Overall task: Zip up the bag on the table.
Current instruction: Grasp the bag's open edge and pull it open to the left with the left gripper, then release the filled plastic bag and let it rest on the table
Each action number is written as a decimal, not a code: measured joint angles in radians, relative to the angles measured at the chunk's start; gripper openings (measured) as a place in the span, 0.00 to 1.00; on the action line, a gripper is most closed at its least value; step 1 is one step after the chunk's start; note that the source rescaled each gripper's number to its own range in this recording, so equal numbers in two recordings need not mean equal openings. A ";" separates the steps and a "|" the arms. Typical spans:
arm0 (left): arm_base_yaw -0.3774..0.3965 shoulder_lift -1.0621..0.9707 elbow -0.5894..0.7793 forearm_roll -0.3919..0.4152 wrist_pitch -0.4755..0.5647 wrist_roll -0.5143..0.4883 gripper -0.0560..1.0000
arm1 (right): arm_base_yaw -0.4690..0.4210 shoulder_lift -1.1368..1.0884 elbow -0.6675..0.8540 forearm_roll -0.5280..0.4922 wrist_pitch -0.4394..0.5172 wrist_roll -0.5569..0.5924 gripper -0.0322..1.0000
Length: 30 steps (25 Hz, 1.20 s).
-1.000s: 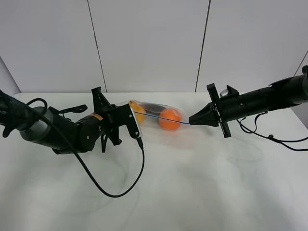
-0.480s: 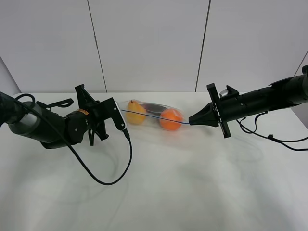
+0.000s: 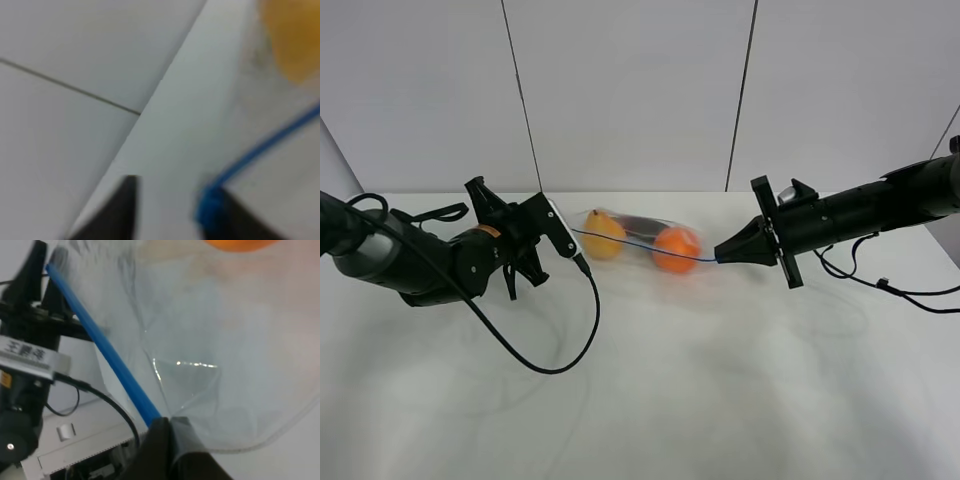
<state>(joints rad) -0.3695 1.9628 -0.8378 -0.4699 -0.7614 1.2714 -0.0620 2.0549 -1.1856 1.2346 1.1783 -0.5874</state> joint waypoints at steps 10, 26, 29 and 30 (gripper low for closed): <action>0.159 0.000 0.000 0.007 -0.001 -0.293 0.99 | 0.000 0.000 0.000 -0.003 0.001 0.000 0.03; 0.373 0.001 -0.254 0.007 0.881 -0.688 1.00 | 0.000 0.000 0.000 -0.003 0.001 0.000 0.03; 0.383 0.001 -0.346 0.023 1.184 -0.747 1.00 | 0.000 0.000 0.000 -0.003 0.001 0.000 0.03; 0.385 0.001 -0.376 0.040 1.261 -0.787 1.00 | 0.000 0.000 0.000 -0.003 0.001 0.000 0.03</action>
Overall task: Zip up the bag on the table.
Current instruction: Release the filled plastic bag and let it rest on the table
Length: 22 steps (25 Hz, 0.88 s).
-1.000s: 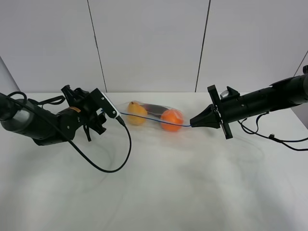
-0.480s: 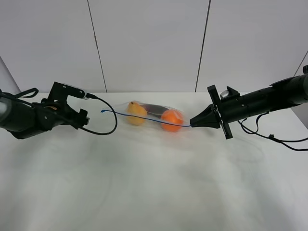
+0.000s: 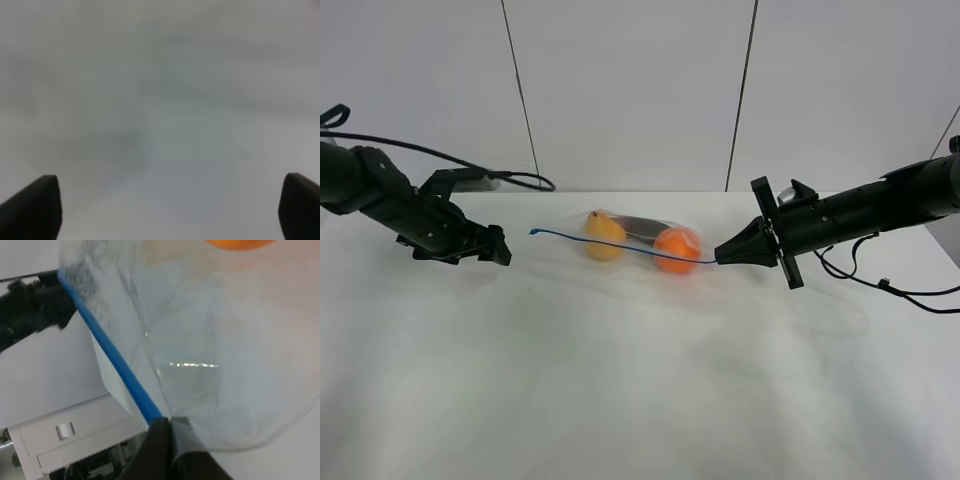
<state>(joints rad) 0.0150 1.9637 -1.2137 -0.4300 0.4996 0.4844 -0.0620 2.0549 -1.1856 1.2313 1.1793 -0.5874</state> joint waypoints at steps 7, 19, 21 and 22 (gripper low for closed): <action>0.000 0.000 -0.192 0.228 0.422 -0.355 1.00 | 0.000 0.000 0.000 0.000 0.001 0.000 0.03; 0.001 -0.045 -0.277 0.333 0.705 -0.459 1.00 | 0.000 0.000 0.000 0.000 0.002 0.000 0.03; 0.001 -0.095 -0.233 0.339 0.706 -0.462 1.00 | 0.000 0.000 0.000 0.000 0.002 0.000 0.03; 0.001 -0.128 -0.203 0.339 0.708 -0.462 1.00 | 0.000 0.000 0.000 0.000 0.003 0.000 0.03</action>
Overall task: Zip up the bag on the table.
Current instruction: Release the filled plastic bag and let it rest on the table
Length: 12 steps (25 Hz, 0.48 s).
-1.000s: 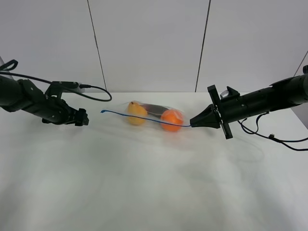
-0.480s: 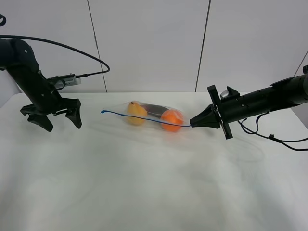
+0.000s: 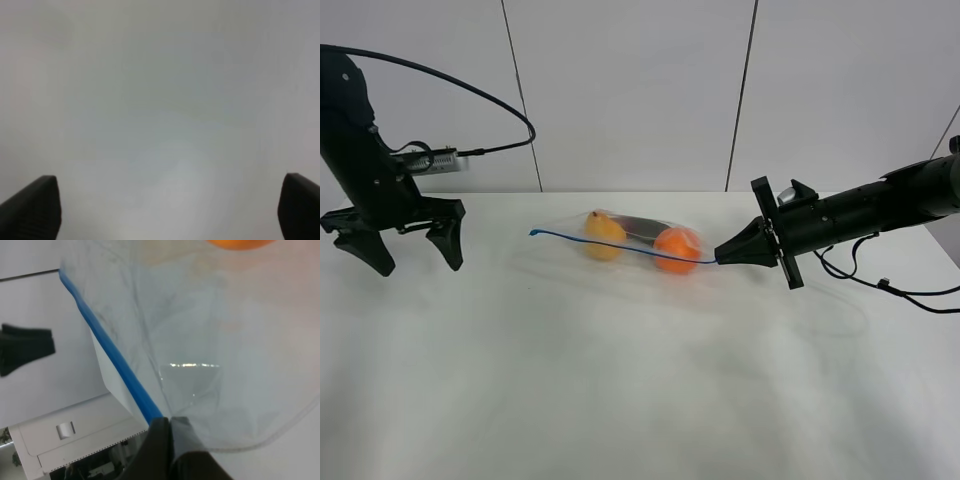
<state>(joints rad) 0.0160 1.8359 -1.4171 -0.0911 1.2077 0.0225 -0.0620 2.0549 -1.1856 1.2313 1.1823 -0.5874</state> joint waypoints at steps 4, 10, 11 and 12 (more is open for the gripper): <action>0.000 -0.167 0.152 0.000 0.001 0.010 1.00 | 0.000 0.000 0.000 0.000 0.000 0.000 0.03; 0.000 -0.543 0.453 0.000 0.003 0.028 1.00 | 0.000 0.000 0.000 0.000 0.001 -0.003 0.03; 0.000 -0.603 0.494 0.000 0.004 0.028 1.00 | 0.000 0.000 0.000 0.000 0.001 -0.003 0.03; 0.000 -0.671 0.541 0.000 0.004 0.028 1.00 | 0.000 0.000 0.000 0.000 0.002 -0.003 0.03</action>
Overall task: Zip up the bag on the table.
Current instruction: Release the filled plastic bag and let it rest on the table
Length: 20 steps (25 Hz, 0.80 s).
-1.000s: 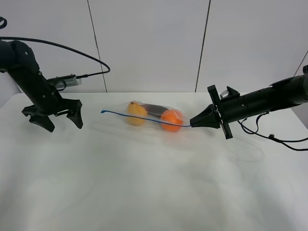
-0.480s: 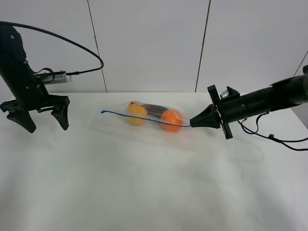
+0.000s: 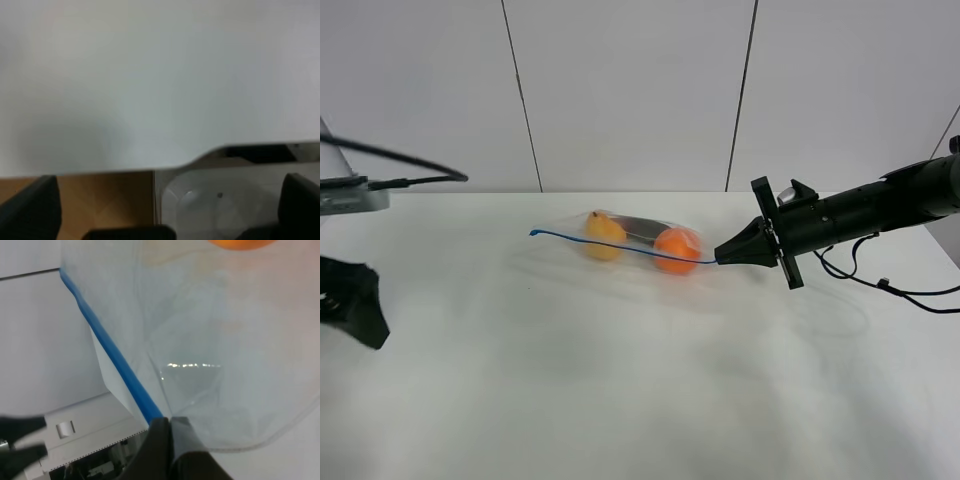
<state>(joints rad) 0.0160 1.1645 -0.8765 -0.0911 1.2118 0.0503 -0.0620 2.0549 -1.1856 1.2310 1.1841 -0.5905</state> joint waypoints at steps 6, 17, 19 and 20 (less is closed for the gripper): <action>0.000 -0.400 0.228 0.003 -0.048 0.000 1.00 | 0.000 0.000 0.000 0.000 0.000 -0.001 0.03; 0.000 -0.904 0.377 0.070 -0.142 -0.012 1.00 | 0.000 0.000 0.000 -0.003 0.004 -0.001 0.03; 0.000 -0.932 0.377 0.074 -0.142 -0.012 1.00 | 0.000 0.000 0.000 -0.003 0.004 -0.001 0.03; 0.000 -0.941 0.377 0.075 -0.142 -0.012 1.00 | 0.000 0.000 0.000 -0.003 0.004 -0.001 0.03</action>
<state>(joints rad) 0.0160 0.2233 -0.4991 -0.0158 1.0699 0.0381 -0.0620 2.0549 -1.1856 1.2278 1.1882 -0.5911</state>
